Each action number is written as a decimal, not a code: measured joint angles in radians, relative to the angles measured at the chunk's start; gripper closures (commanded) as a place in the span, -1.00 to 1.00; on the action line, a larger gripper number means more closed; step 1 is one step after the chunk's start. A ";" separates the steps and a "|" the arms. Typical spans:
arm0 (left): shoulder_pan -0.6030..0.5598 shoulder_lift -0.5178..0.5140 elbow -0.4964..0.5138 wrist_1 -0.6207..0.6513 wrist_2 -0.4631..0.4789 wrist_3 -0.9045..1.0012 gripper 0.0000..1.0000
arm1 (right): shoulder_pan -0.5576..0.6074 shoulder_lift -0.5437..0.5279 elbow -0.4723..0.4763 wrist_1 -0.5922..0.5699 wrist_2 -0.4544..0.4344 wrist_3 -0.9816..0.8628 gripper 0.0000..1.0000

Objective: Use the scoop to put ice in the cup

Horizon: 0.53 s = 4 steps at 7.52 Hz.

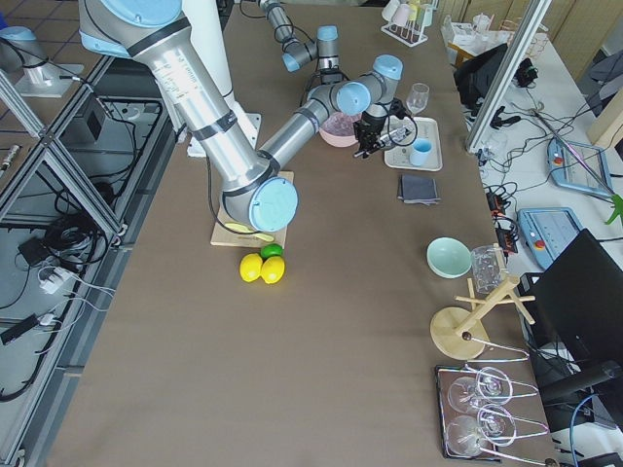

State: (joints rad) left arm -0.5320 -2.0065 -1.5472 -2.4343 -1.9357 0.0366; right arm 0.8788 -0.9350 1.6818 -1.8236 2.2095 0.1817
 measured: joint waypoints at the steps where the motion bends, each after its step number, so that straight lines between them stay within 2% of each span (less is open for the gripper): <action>1: 0.000 0.015 -0.015 0.001 0.000 0.001 -0.97 | 0.027 0.055 -0.060 -0.054 0.022 -0.001 1.00; 4: -0.002 0.037 -0.042 0.005 -0.010 0.002 -0.97 | 0.053 0.236 -0.253 -0.238 0.028 -0.110 1.00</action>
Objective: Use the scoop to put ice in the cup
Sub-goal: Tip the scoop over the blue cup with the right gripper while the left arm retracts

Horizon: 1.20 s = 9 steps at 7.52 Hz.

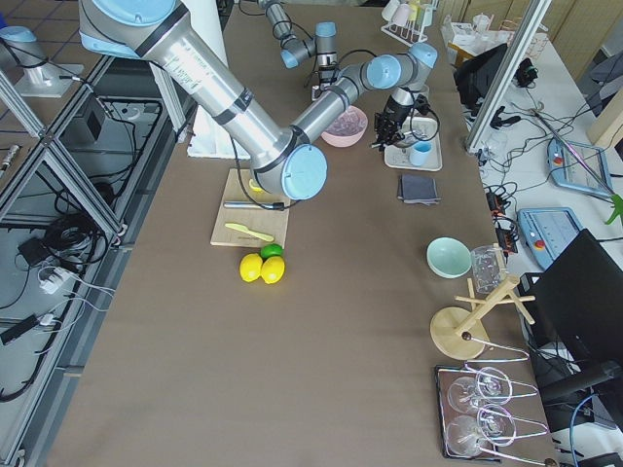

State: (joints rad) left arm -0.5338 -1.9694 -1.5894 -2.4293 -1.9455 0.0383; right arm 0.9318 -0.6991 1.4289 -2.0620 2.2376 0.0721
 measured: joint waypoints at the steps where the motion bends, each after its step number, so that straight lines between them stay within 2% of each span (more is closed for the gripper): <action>1: -0.004 0.010 -0.007 0.001 -0.016 -0.001 -0.97 | 0.002 0.047 -0.058 -0.050 -0.015 -0.051 1.00; 3: -0.035 0.031 -0.013 0.005 -0.066 -0.001 -0.97 | 0.002 0.131 -0.168 -0.152 -0.054 -0.176 1.00; 5: -0.064 0.059 -0.029 0.018 -0.106 -0.001 -0.97 | 0.004 0.173 -0.216 -0.241 -0.085 -0.249 1.00; 6: -0.071 0.079 -0.075 0.070 -0.113 -0.001 -0.97 | 0.006 0.202 -0.246 -0.281 -0.105 -0.281 1.00; 8: -0.090 0.105 -0.223 0.274 -0.116 -0.001 -0.97 | 0.010 0.266 -0.311 -0.327 -0.154 -0.327 1.00; 9: -0.120 0.113 -0.265 0.337 -0.117 -0.003 -0.97 | 0.011 0.291 -0.344 -0.336 -0.176 -0.351 1.00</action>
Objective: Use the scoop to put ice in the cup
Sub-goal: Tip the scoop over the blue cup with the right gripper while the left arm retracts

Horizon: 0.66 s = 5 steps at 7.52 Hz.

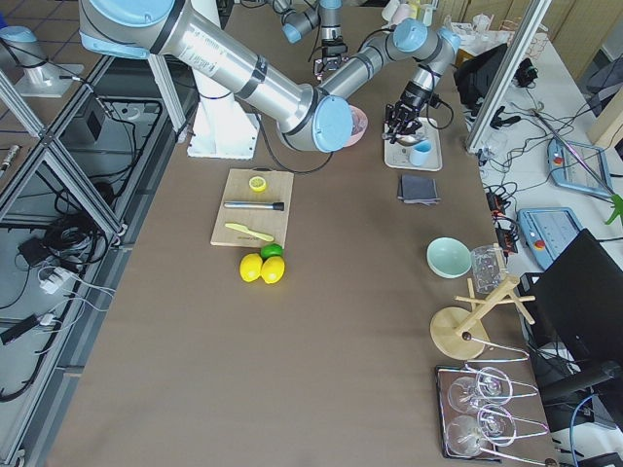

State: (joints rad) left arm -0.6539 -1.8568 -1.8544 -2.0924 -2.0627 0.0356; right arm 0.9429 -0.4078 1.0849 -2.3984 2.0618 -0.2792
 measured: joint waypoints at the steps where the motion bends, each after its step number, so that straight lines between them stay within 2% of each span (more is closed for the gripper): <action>1: -0.039 0.016 -0.021 0.030 -0.010 -0.006 -0.97 | 0.003 0.019 -0.023 -0.007 -0.017 -0.018 1.00; 3: -0.160 0.073 -0.027 0.049 -0.134 -0.056 -0.96 | 0.005 0.044 -0.073 -0.013 -0.036 -0.034 1.00; 5: -0.293 0.102 -0.012 0.105 -0.280 -0.189 -0.96 | 0.005 0.057 -0.106 -0.014 -0.048 -0.041 1.00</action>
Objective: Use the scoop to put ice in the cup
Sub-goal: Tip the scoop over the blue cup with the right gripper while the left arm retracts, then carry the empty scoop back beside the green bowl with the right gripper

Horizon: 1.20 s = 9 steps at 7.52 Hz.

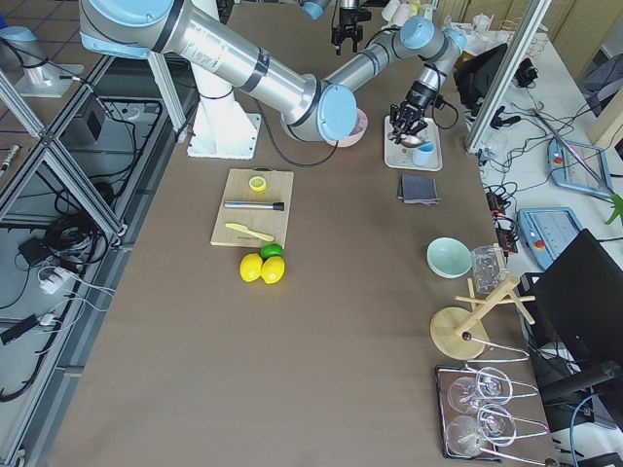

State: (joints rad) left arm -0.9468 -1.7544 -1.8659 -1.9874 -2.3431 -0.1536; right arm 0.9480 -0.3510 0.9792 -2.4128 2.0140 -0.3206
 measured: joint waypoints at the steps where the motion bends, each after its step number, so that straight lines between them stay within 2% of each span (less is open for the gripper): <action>1: -0.052 0.002 0.006 0.023 -0.023 -0.029 -0.97 | -0.001 0.008 -0.011 -0.001 -0.007 -0.001 1.00; 3: -0.234 0.017 0.040 0.071 -0.028 -0.053 -0.97 | -0.006 0.027 -0.025 -0.011 -0.018 -0.001 1.00; 5: -0.434 0.049 0.050 0.215 -0.027 -0.062 -0.98 | -0.012 0.025 -0.010 -0.014 -0.022 0.000 1.00; 7: -0.586 0.132 0.035 0.301 -0.026 -0.056 -0.98 | -0.006 -0.058 0.138 -0.028 0.009 0.031 1.00; 9: -0.624 0.224 0.032 0.314 0.004 -0.050 -0.98 | 0.022 -0.270 0.434 -0.013 0.064 0.210 1.00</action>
State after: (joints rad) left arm -1.5713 -1.5302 -1.8337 -1.6735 -2.3394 -0.2032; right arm 0.9697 -0.6215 1.4130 -2.4254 2.0777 -0.1110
